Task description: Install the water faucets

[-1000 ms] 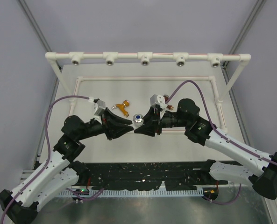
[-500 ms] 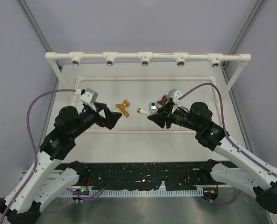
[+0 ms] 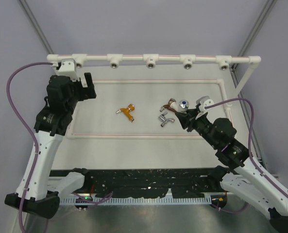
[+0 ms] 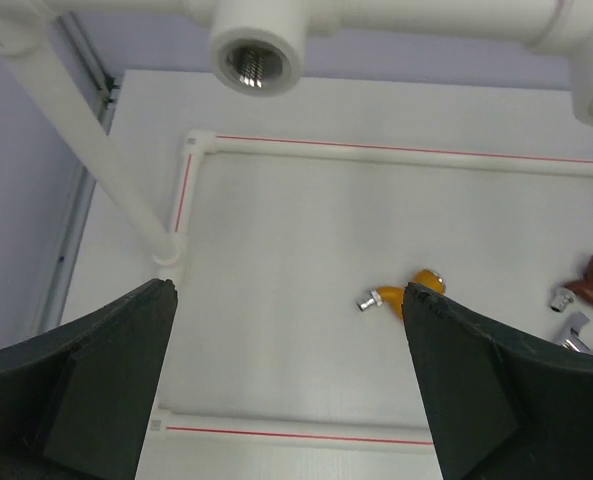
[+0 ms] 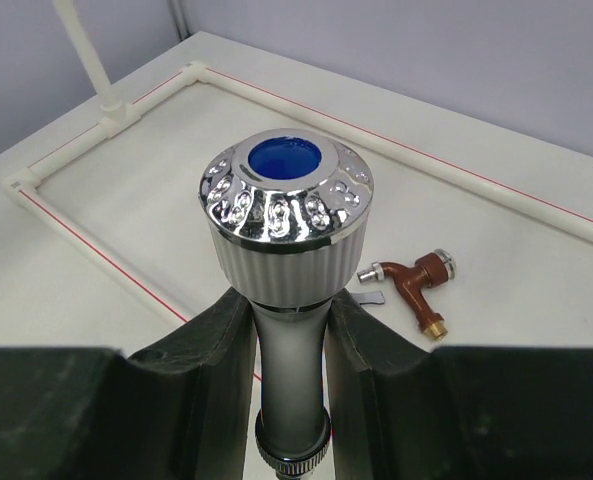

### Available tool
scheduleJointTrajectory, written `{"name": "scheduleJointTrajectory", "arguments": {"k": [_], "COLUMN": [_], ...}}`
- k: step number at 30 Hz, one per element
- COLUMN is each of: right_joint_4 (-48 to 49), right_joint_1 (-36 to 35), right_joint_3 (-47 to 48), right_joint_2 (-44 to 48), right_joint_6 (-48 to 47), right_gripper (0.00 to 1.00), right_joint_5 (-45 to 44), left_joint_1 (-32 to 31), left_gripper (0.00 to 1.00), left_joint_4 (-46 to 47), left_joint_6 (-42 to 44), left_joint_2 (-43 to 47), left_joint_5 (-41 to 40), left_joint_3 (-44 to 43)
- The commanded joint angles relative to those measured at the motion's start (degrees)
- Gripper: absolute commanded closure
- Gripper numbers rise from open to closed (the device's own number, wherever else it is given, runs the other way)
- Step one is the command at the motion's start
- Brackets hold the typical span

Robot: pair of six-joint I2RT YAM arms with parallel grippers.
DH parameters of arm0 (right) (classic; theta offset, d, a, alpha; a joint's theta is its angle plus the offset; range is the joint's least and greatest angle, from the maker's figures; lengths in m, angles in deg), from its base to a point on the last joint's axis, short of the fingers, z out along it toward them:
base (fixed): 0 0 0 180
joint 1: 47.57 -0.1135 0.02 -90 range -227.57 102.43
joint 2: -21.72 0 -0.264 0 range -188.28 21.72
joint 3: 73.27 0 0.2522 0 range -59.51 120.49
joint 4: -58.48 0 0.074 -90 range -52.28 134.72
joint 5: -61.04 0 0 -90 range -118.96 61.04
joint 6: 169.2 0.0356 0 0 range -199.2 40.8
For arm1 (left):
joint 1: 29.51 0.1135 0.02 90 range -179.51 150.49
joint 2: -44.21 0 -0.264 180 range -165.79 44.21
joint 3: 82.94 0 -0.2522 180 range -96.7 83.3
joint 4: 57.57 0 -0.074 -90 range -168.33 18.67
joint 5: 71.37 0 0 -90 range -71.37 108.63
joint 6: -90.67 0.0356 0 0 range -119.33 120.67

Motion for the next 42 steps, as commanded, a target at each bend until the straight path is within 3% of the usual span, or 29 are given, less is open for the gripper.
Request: {"name": "scheduleJointTrajectory", "arguments": {"k": [1,11,15,20,24,26,36,37,38,39,40,42], "right_joint_4": [1.5,-1.5,-2.3,-2.3,-2.2,-2.2,-1.1,-1.0,-1.0,-1.0,-1.0,-1.8], "right_joint_1": [0.1,0.6,0.7,0.8,1.3,1.5,6.0,6.5,7.1,7.4,7.8,7.9], "right_joint_3": [0.7,3.4,4.2,5.3,6.7,7.3,8.5,8.5,8.5,8.5,8.5,8.4], "right_joint_2": [1.7,2.7,2.4,1.4,0.1,-0.4,-2.0,-2.0,-2.0,-1.9,-1.6,-0.8], "right_joint_6": [-1.2,-5.2,-6.0,-6.9,-7.8,-8.4,-9.3,-9.1,-8.8,-8.6,-8.4,-8.3], "right_gripper": [0.95,0.95,0.95,0.95,0.95,0.95,0.95,0.95,0.95,0.95,0.95,0.95], "right_joint_5": [-4.3,-8.4,-10.0,-11.5,-12.4,-12.9,-13.7,-13.3,-13.1,-12.8,-12.7,-12.6], "left_joint_1": [3.8,7.4,7.8,7.8,7.8,7.8,7.8,7.8,7.8,7.8,7.7,7.7], "left_gripper": [0.02,0.13,0.25,0.52,0.88,1.00,0.99,0.91,0.73,0.49,0.37,0.28], "left_joint_4": [0.3,1.0,-0.2,-0.6,-2.2,-4.2,-11.5,-12.3,-12.6,-13.0,-13.2,-14.1], "left_joint_6": [3.0,5.7,6.0,6.5,5.9,6.0,9.1,9.3,9.3,9.3,9.3,11.1], "left_joint_2": [-5.7,-19.1,-22.5,-23.1,-21.3,-19.8,-6.8,-5.9,-5.4,-4.8,-4.3,-3.5], "left_joint_5": [-4.3,-1.4,-0.5,-0.1,-1.0,-3.1,-17.9,-18.6,-18.8,-18.6,-17.6,-13.2], "left_joint_3": [-7.4,-20.4,-24.7,-25.1,-24.7,-24.0,-17.9,-17.7,-17.6,-17.7,-17.9,-19.4]}}
